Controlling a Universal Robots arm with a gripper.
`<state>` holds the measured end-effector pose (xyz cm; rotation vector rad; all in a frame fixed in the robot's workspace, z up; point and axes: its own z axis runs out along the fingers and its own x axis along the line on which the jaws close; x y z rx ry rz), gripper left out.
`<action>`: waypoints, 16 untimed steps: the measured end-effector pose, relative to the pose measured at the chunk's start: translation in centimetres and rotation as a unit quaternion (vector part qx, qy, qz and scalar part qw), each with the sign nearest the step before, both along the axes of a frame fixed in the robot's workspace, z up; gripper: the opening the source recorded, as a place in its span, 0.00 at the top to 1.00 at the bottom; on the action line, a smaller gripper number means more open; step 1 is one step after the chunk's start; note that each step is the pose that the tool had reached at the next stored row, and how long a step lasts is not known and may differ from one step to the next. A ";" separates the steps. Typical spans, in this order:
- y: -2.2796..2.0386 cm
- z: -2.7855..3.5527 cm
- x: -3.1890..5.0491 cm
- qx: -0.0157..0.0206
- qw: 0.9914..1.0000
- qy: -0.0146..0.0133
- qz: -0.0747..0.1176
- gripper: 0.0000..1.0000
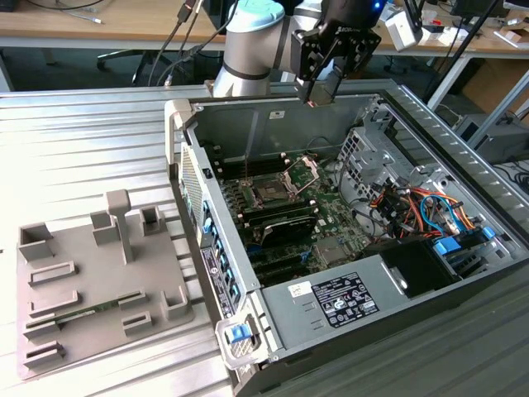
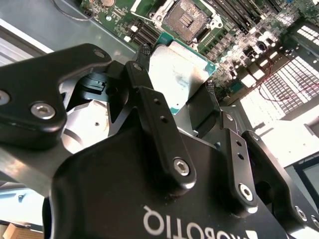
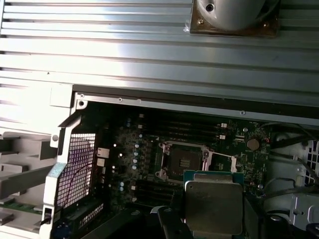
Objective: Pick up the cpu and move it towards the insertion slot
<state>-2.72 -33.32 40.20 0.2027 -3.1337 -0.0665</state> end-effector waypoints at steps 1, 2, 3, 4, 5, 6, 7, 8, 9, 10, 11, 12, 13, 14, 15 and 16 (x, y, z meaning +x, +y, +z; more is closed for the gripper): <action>0.00 -0.04 0.00 0.000 1.000 0.000 0.000 0.45; 0.00 -0.07 0.00 0.000 1.000 0.000 0.000 0.45; 0.00 -0.10 0.00 0.000 1.000 0.000 0.000 0.45; 0.00 -0.13 0.00 0.000 1.000 0.000 0.000 0.45; 0.00 -0.15 0.00 0.000 1.000 0.000 0.000 0.45; 0.00 -0.18 0.00 0.000 1.000 0.000 0.000 0.45; 0.00 -0.20 0.00 0.000 1.000 0.000 0.000 0.45; 0.00 -0.23 0.00 0.000 1.000 0.000 0.000 0.45; 0.00 -0.25 0.00 0.000 1.000 0.000 0.000 0.45; 0.00 -0.29 0.00 0.000 1.000 0.000 0.000 0.45; 0.00 -0.33 0.00 0.000 1.000 0.000 0.000 0.45; 0.00 -0.35 0.00 0.000 1.000 0.000 0.000 0.45; 0.00 -0.38 0.00 0.000 1.000 0.000 0.000 0.45; 0.00 -0.39 0.00 0.000 1.000 0.000 0.000 0.45; 0.00 -0.42 0.00 0.000 1.000 0.000 0.000 0.45; 0.00 -0.46 0.00 0.000 1.000 0.000 0.000 0.45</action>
